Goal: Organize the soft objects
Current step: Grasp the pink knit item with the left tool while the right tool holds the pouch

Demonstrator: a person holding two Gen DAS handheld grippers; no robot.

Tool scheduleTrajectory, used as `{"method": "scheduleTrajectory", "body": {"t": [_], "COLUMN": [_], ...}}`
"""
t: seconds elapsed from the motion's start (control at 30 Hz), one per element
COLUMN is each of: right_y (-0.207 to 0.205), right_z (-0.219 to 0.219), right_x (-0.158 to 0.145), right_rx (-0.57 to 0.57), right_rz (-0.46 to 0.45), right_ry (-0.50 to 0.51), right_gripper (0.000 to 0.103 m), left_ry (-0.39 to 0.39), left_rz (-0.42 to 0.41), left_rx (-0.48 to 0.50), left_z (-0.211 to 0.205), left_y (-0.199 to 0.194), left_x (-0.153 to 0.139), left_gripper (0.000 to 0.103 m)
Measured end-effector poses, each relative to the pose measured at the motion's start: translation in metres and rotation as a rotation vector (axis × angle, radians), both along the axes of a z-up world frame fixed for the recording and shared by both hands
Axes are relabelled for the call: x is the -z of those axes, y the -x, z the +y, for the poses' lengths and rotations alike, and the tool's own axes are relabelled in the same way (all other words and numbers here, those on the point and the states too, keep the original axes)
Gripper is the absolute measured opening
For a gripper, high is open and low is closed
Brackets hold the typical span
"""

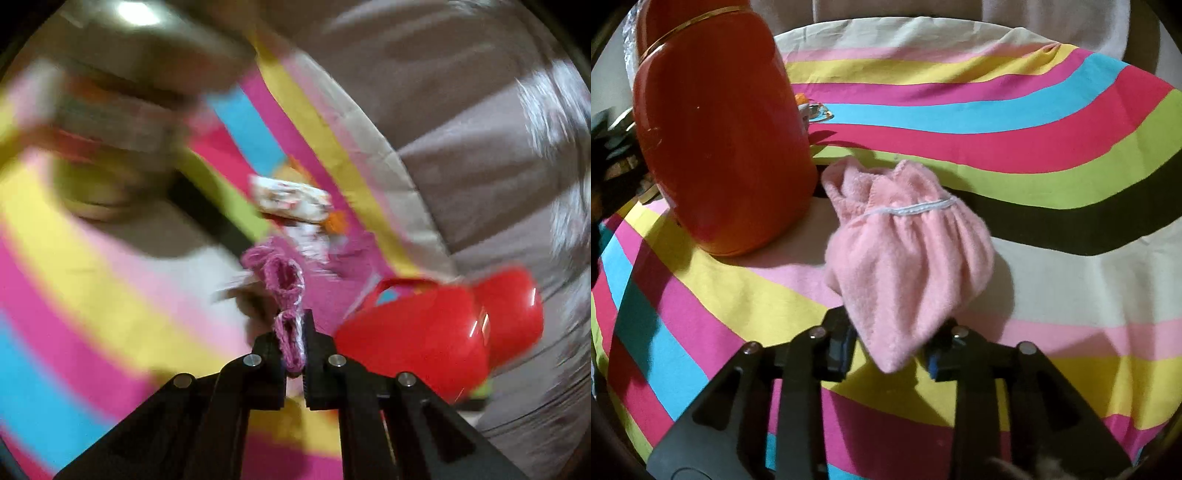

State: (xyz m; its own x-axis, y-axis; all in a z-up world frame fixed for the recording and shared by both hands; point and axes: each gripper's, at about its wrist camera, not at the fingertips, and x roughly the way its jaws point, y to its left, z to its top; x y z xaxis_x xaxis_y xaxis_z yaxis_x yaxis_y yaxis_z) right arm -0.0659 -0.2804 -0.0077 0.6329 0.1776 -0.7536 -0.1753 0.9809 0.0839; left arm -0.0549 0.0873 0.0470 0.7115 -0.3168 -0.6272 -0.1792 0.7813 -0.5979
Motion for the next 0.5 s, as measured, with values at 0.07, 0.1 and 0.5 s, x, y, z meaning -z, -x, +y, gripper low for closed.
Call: {"method": "scheduleTrajectory", "body": {"t": [0.07,0.1,0.5], "right_y": [0.001,0.002,0.012], "right_z": [0.003,0.004,-0.023], "right_x": [0.000,-0.001,-0.003], "right_rx": [-0.006,-0.005,0.079], "right_rz": [-0.001,-0.002,0.021], "right_ry": [0.011,0.012,-0.100], "right_gripper": [0.043,0.043,0.056], "left_ry": [-0.065,-0.088,-0.077], "left_rz": [0.022,0.029,0.059], "left_rx": [0.013,0.015,0.030], "left_z": [0.008,0.011,0.021], "left_y": [0.027,0.035,0.079], "left_x": [0.004,0.005,0.023], "left_gripper": [0.006,0.007,0.066]}}
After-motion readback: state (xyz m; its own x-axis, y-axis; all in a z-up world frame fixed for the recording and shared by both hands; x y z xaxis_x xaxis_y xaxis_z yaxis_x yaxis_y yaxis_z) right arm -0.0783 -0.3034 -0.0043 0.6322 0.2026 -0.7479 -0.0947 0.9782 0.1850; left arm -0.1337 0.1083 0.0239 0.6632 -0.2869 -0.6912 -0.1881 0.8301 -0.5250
